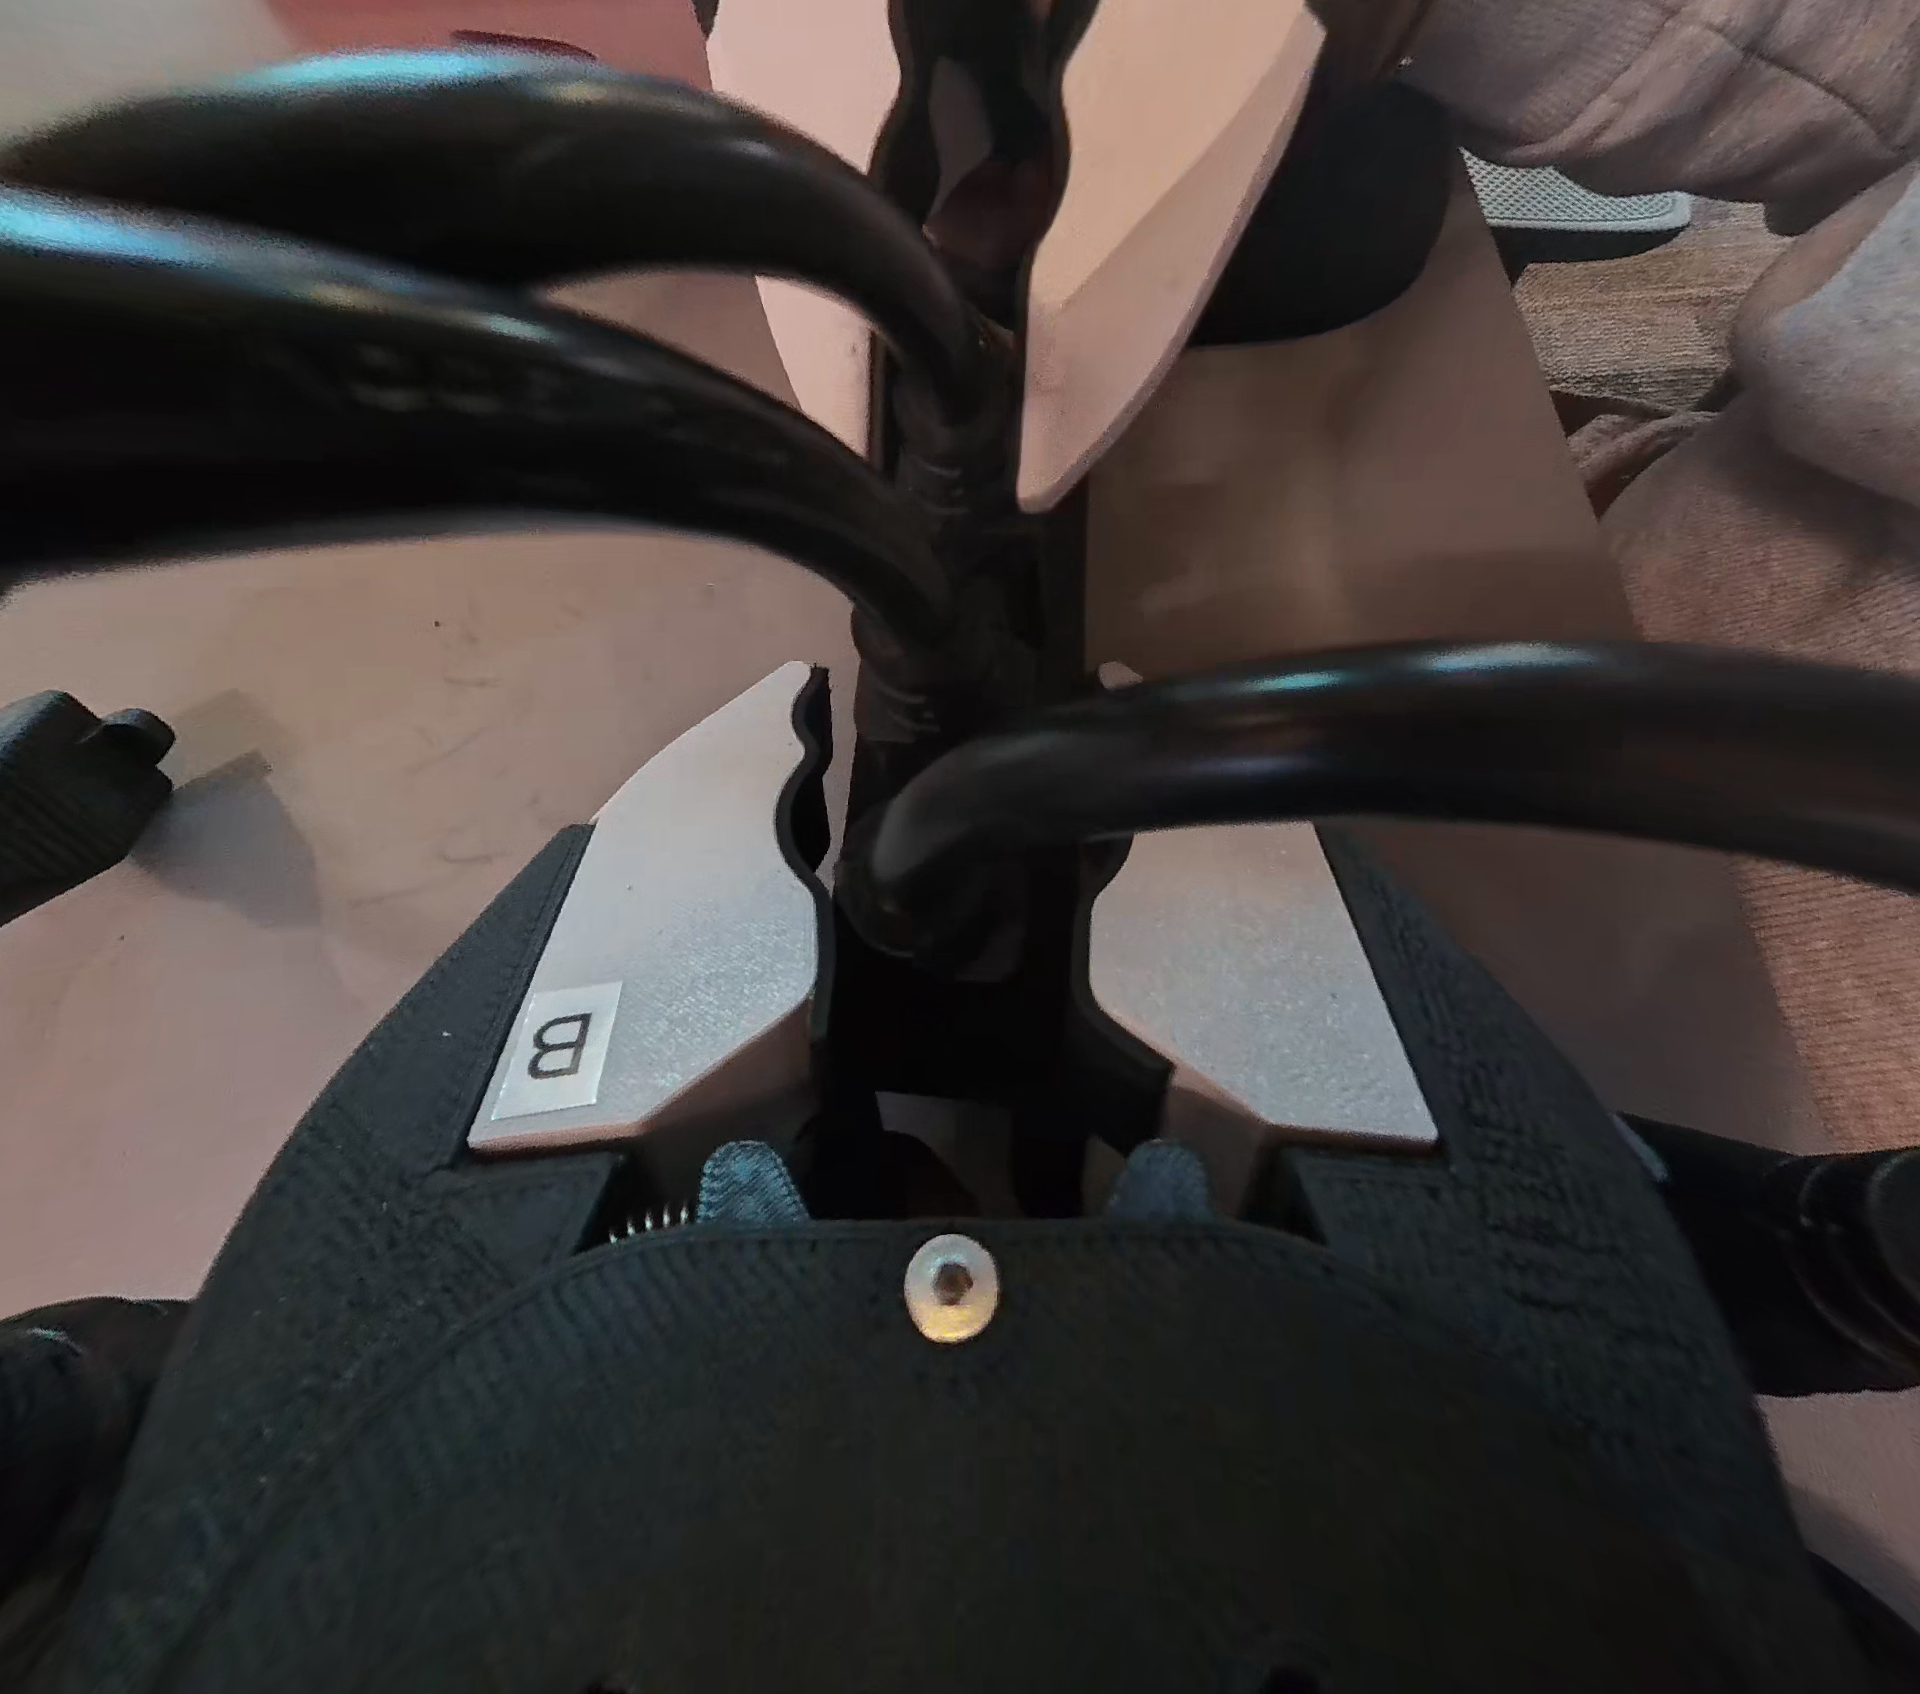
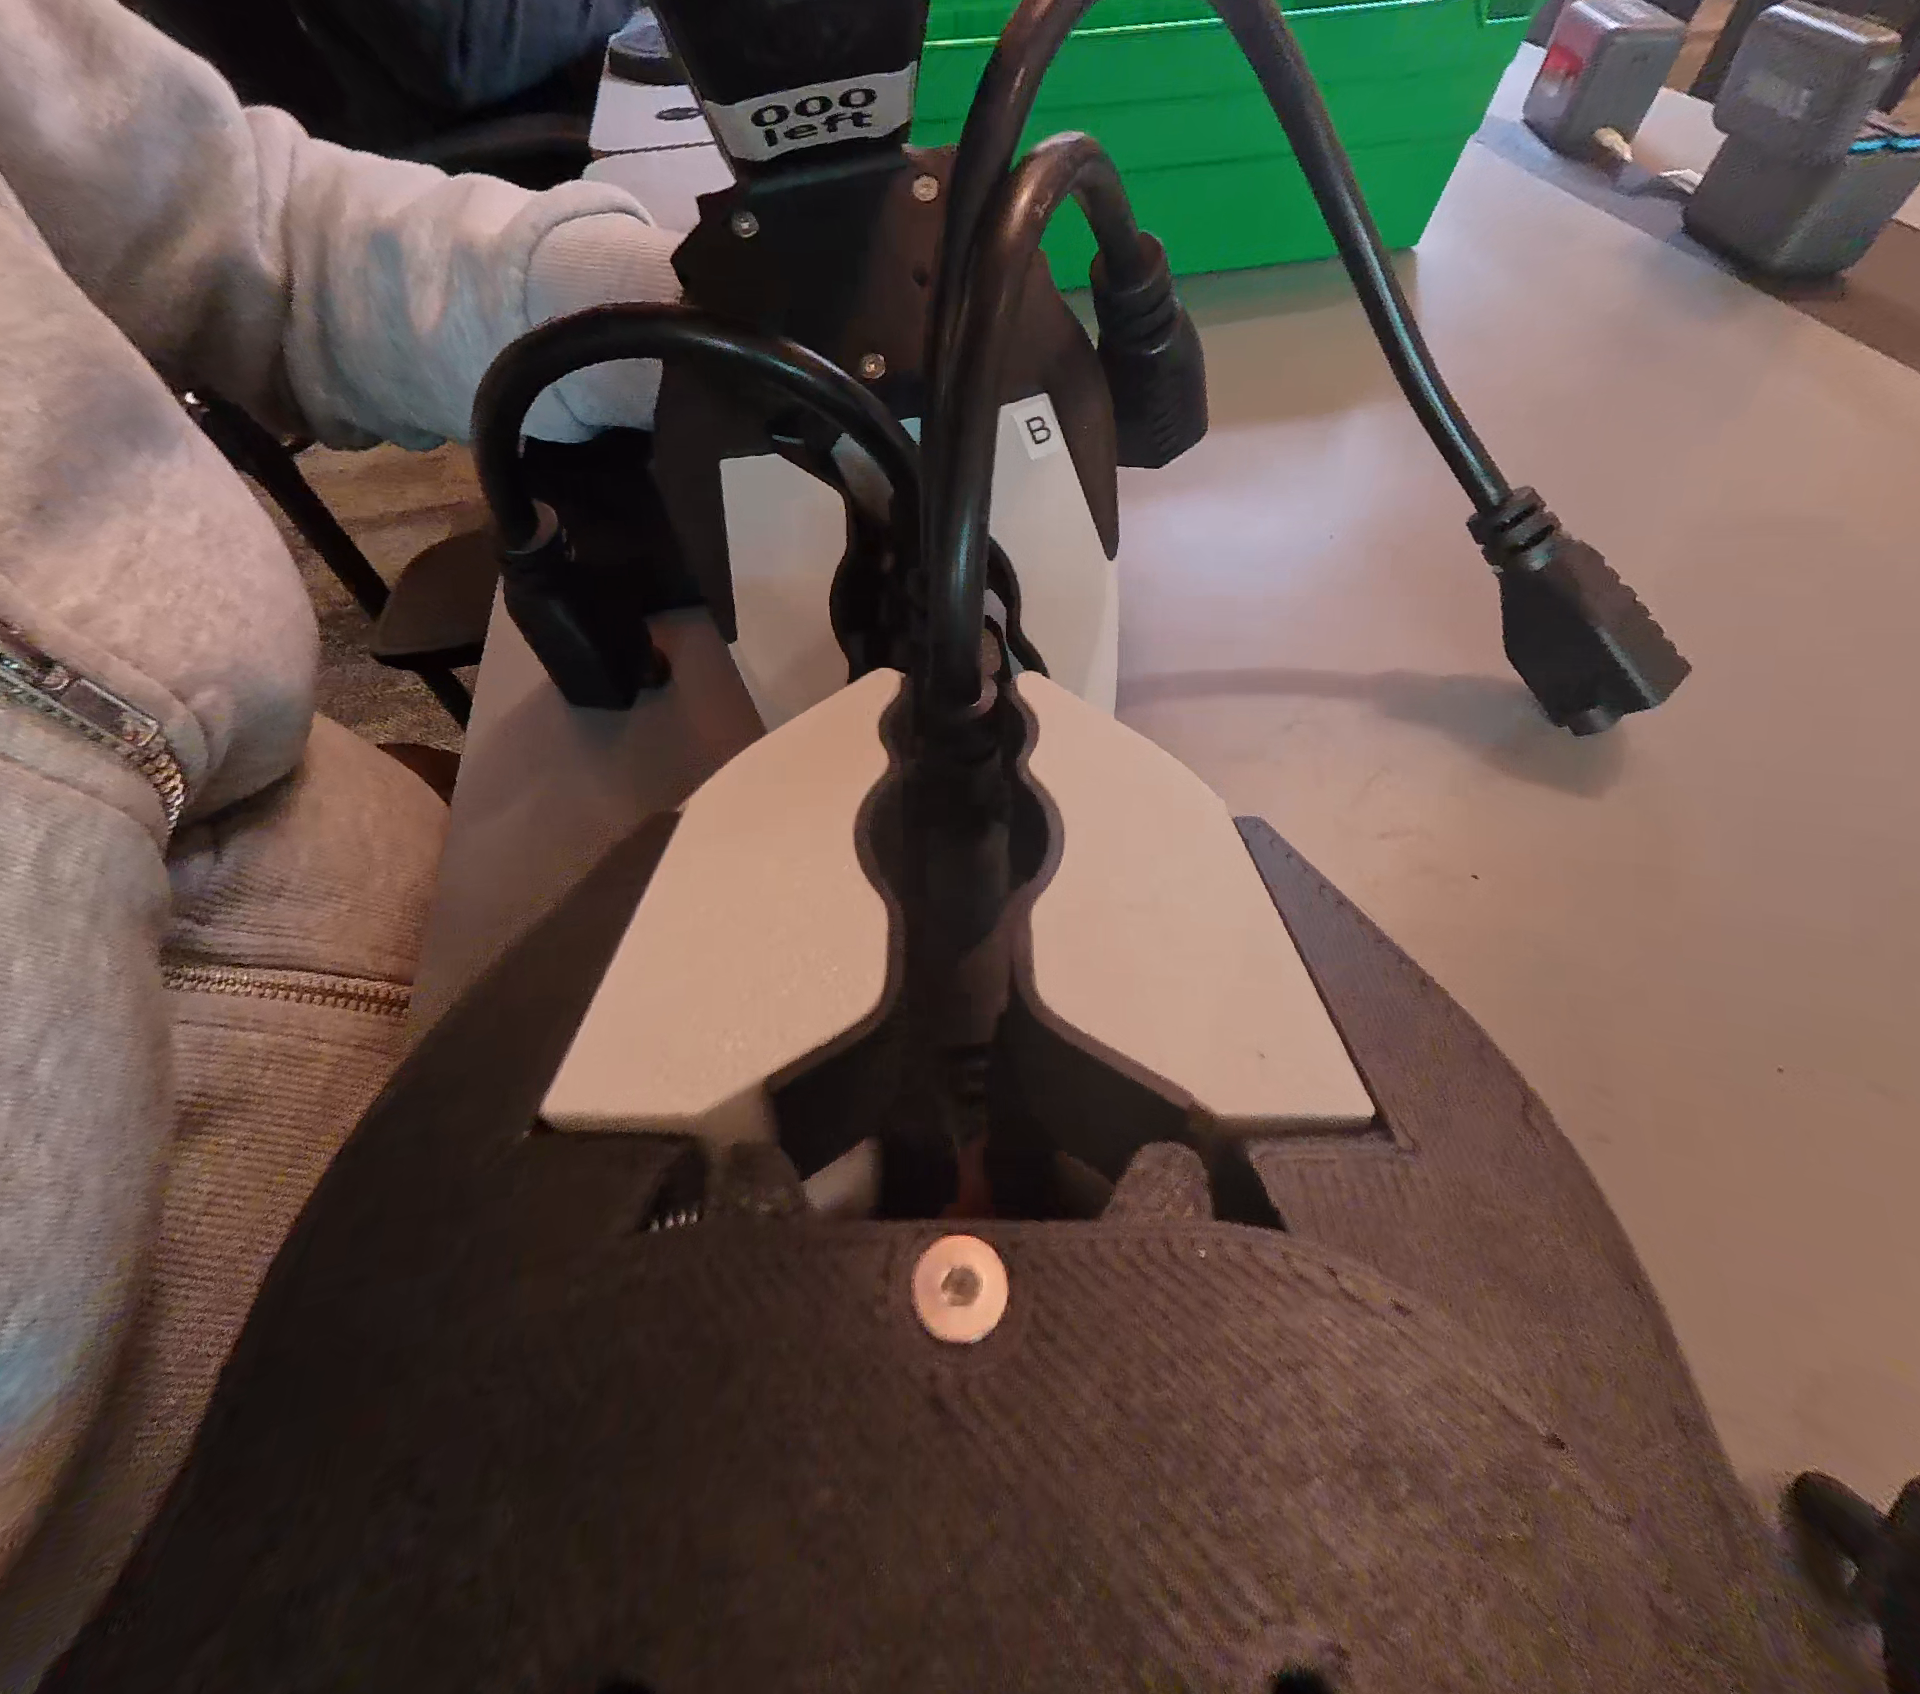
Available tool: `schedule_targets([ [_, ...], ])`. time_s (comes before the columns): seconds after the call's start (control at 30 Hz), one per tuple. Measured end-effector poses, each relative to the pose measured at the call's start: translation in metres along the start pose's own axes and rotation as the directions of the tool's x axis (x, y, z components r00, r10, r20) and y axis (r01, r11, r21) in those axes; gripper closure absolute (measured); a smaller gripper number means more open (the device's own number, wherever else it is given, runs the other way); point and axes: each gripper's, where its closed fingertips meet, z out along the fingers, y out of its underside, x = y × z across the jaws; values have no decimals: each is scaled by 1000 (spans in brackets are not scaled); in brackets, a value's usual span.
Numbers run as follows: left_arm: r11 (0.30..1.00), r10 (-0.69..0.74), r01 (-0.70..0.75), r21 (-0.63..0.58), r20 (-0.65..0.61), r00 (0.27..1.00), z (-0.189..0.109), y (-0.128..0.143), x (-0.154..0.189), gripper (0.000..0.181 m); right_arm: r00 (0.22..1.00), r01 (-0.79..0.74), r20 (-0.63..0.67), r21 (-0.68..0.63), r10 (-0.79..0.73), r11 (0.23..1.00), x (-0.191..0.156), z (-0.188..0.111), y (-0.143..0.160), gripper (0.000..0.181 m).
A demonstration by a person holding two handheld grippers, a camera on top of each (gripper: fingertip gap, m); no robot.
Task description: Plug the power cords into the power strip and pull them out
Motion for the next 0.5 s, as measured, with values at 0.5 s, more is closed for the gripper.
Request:
schedule_targets([
  [0.5, 995, 65, -62, -78, 35, 997, -1, 15, -4, 131, 999, 28, -37, -12, -28, 1000, 1, 1, 1, 165],
])
